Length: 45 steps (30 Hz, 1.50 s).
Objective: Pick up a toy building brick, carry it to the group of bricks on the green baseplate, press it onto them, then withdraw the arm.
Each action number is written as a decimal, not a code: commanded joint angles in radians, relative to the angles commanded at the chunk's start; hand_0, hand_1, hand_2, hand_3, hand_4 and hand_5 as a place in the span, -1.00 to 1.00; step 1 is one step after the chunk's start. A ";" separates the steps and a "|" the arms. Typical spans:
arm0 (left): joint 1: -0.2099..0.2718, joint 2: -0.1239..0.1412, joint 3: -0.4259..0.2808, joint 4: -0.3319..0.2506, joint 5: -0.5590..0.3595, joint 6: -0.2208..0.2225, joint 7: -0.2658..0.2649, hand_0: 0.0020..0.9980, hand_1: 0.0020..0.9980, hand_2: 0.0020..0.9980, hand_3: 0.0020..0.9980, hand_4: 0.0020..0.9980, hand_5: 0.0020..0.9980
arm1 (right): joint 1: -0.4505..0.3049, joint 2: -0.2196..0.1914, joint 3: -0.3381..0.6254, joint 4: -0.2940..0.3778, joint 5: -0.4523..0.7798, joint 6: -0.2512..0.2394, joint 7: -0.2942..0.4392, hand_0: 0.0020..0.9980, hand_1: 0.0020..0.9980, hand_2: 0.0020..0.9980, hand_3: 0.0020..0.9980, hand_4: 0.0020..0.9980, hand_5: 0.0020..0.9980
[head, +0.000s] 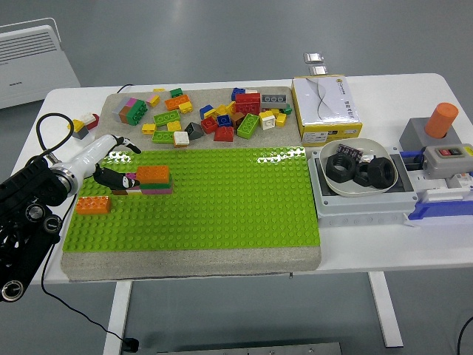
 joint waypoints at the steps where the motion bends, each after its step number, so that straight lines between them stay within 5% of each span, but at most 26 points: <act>1: 0.011 0.007 0.005 -0.030 0.011 0.007 0.004 1.00 0.96 0.91 0.36 1.00 0.16 | 0.000 0.000 0.001 0.000 -0.003 0.000 0.000 0.41 0.38 0.45 0.55 0.89 1.00; 6: 0.051 0.021 0.037 -0.137 0.066 0.038 0.011 1.00 0.96 0.91 0.36 1.00 0.16 | -0.003 0.004 0.004 0.000 -0.010 -0.001 -0.002 0.41 0.38 0.45 0.55 0.89 1.00; 7: 0.057 0.022 0.045 -0.153 0.076 0.042 0.012 1.00 0.96 0.91 0.35 1.00 0.40 | -0.003 0.005 0.004 0.000 -0.009 -0.001 -0.003 0.41 0.38 0.45 0.55 0.89 1.00; 8: 0.063 0.024 0.056 -0.168 0.085 0.047 0.015 1.00 0.96 0.91 0.35 1.00 0.40 | -0.005 0.006 0.005 0.000 -0.010 -0.002 -0.004 0.41 0.38 0.45 0.55 0.89 1.00; 13: 0.073 0.028 0.095 -0.182 0.096 0.058 0.017 1.00 0.96 0.91 0.34 1.00 0.49 | -0.007 0.010 0.011 0.000 -0.014 -0.003 -0.007 0.41 0.38 0.45 0.55 0.89 1.00; 45: 0.044 -0.035 0.099 0.008 0.087 0.077 -0.006 1.00 0.97 0.93 0.35 1.00 0.48 | -0.003 0.010 0.001 0.000 -0.002 -0.003 -0.004 0.41 0.38 0.45 0.56 0.89 1.00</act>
